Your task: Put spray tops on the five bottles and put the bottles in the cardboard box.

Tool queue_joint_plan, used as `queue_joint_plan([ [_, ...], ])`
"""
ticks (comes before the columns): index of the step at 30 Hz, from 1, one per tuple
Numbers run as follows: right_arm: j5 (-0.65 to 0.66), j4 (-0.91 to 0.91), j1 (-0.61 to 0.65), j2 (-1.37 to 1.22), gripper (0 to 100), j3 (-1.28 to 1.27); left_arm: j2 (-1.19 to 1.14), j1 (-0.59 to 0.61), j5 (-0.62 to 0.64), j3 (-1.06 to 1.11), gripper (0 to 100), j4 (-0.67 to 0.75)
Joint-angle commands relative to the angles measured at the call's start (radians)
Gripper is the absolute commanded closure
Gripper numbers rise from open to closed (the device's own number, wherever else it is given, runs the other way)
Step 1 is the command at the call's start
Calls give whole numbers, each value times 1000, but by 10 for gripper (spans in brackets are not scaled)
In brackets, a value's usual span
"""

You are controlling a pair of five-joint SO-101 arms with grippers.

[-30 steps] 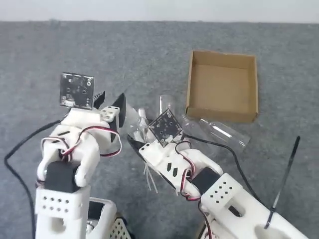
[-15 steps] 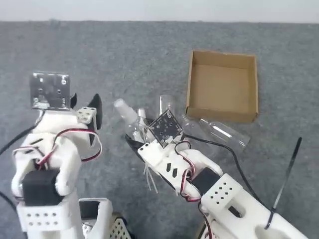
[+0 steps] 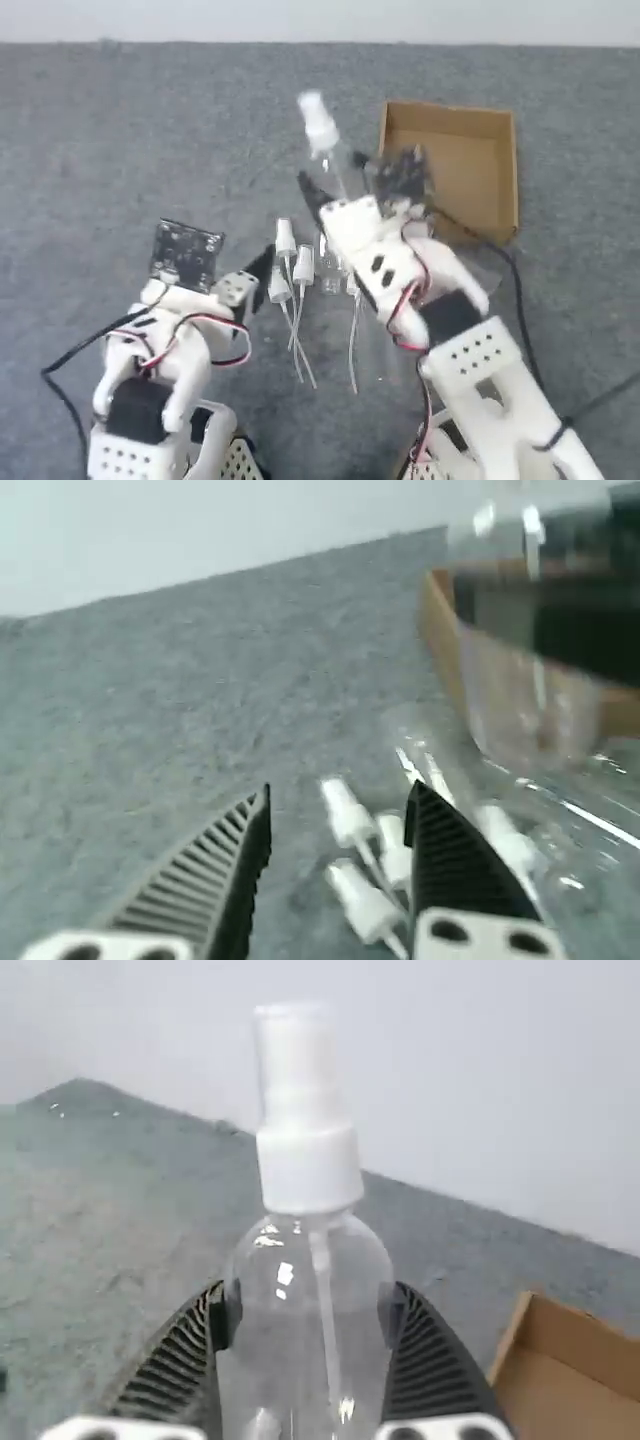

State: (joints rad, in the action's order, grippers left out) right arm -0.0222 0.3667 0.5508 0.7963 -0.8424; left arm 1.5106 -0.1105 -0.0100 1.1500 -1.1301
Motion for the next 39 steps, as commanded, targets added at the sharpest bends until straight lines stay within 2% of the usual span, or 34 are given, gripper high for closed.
queue_joint_plan([
  [1,-12,42,12,-117,993,195,69,-100,21,81,754,71],
  [5,-8,88,94,-259,993,288,120,-137,57,122,713,74],
  [9,-6,208,148,-323,993,384,155,-103,103,168,706,127],
  [13,-6,383,179,-283,993,456,167,-31,101,206,706,166],
  [17,-6,493,185,-197,993,465,167,-29,100,209,707,172],
  [25,-5,573,177,-90,993,465,167,-29,100,211,709,166],
  [28,-5,572,119,-91,993,473,167,-29,101,211,709,164],
  [32,49,564,-42,-131,993,542,169,-21,106,225,710,167],
  [39,61,380,-260,-381,993,666,169,-20,106,249,713,166],
])
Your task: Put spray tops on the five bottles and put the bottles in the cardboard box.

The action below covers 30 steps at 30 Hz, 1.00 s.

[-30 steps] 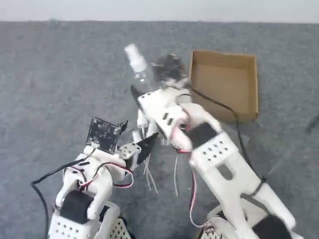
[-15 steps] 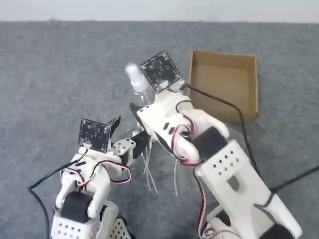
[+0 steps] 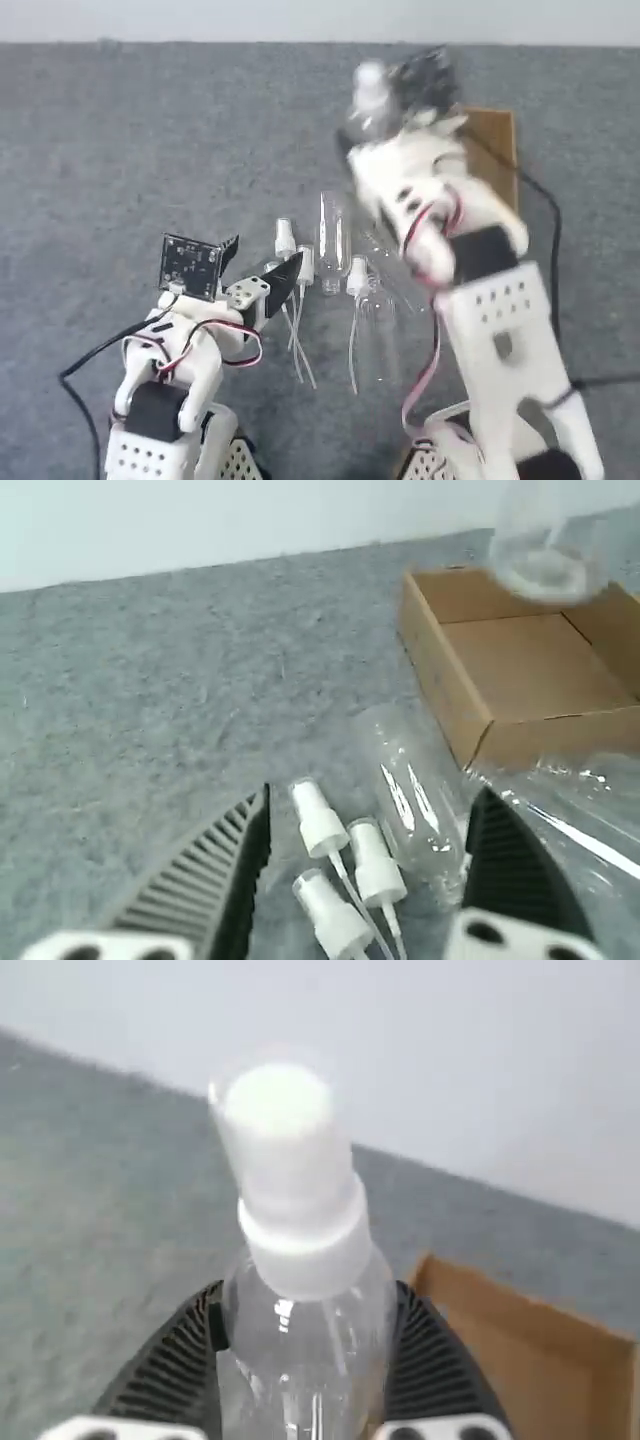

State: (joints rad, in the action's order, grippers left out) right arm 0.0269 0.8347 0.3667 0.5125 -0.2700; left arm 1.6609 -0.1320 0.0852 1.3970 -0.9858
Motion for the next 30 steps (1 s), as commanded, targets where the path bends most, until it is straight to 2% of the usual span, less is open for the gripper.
queue_joint_plan([
  [1,11,-130,-96,-143,993,103,18,2,11,15,725,26],
  [4,11,-277,-140,-274,993,110,18,2,6,42,803,29],
  [9,11,-476,-183,-444,993,110,18,2,3,61,986,61],
  [16,17,-667,-199,-630,993,110,18,2,3,101,985,121],
  [30,8,-743,-251,-901,993,215,18,2,3,104,985,126],
])
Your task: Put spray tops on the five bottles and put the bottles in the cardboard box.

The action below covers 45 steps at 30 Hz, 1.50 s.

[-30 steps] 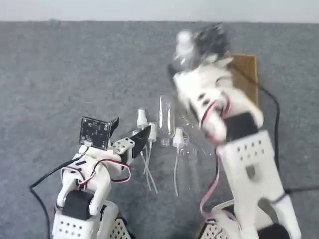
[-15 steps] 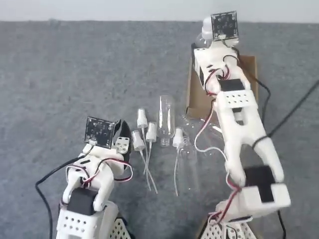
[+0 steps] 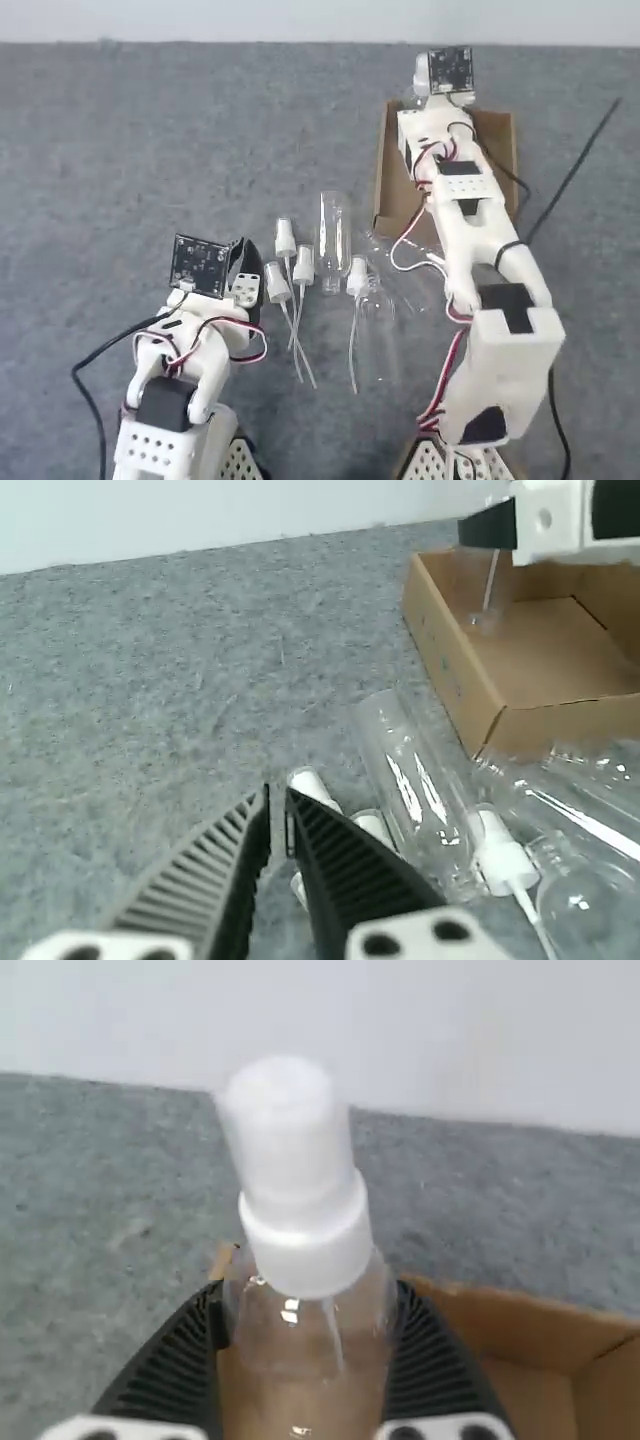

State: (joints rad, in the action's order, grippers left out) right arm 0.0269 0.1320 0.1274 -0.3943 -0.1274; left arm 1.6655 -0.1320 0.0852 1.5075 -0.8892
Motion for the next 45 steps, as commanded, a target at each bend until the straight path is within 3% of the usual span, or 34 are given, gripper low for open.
queue_joint_plan([
  [1,8,-53,-12,-5,993,69,14,2,3,-7,985,29],
  [23,15,-74,-2,-76,989,69,14,2,3,-7,985,29],
  [29,17,-71,7,-77,859,68,14,2,3,-5,985,29],
  [37,17,-71,19,-79,839,66,14,2,3,-5,985,29],
  [45,17,-18,25,-71,702,71,14,2,3,-5,985,29],
])
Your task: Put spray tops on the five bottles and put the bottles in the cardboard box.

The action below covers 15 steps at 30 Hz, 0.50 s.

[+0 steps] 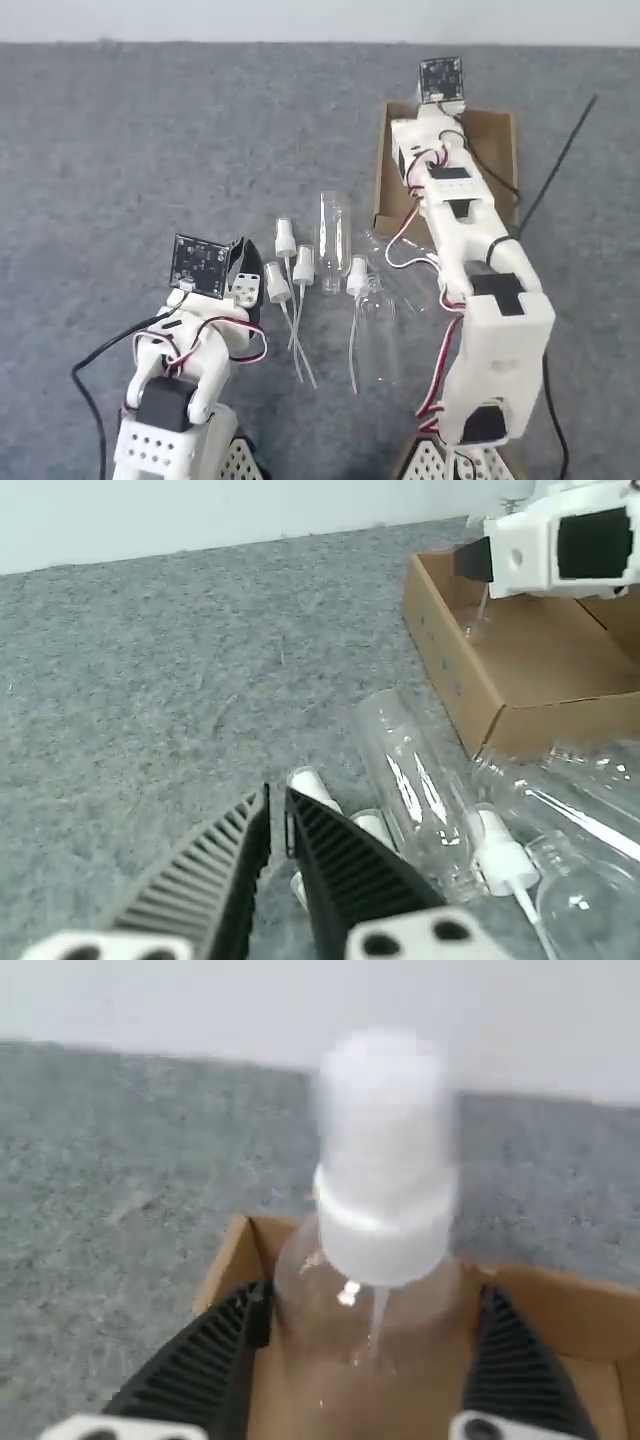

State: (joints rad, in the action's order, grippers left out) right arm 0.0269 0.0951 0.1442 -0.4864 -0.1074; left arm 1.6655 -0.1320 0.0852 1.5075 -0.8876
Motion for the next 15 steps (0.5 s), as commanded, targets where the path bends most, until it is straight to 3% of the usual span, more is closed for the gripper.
queue_joint_plan([
  [1,17,19,8,21,695,52,14,2,3,-5,985,28],
  [10,11,27,1,99,688,54,14,2,3,-5,985,29],
  [15,11,165,7,262,688,54,14,2,3,-5,985,29],
])
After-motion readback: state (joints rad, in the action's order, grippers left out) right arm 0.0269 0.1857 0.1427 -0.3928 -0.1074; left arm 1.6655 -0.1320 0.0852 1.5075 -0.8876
